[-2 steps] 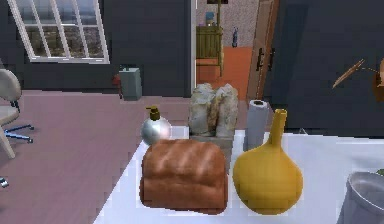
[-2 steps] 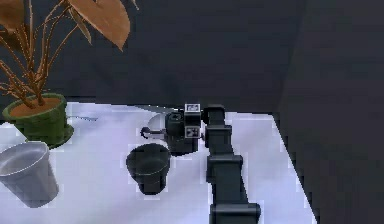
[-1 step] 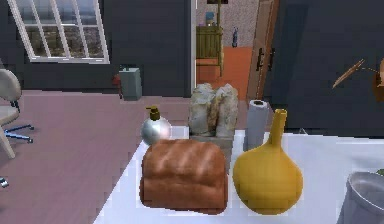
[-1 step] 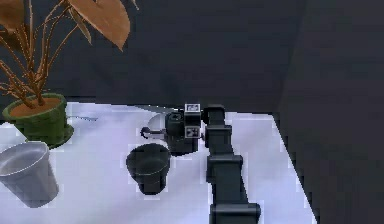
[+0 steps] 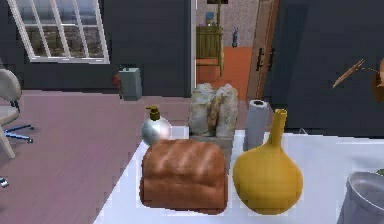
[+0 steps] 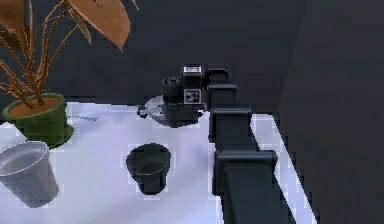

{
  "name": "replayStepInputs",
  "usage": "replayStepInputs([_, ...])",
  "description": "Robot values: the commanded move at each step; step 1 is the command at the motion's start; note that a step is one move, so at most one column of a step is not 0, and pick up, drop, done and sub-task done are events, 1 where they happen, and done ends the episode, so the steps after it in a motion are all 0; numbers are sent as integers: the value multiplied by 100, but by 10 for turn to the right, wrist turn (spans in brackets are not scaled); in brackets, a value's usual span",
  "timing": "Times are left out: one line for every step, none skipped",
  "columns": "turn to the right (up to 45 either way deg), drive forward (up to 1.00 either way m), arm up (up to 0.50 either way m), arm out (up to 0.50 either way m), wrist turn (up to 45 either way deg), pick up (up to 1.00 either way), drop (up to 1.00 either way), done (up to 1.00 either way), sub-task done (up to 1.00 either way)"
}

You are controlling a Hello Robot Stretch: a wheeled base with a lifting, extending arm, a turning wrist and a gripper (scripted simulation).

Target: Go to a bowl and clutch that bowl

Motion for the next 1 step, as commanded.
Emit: replayStepInputs([0,0,0,0,0,0,0,100,0])
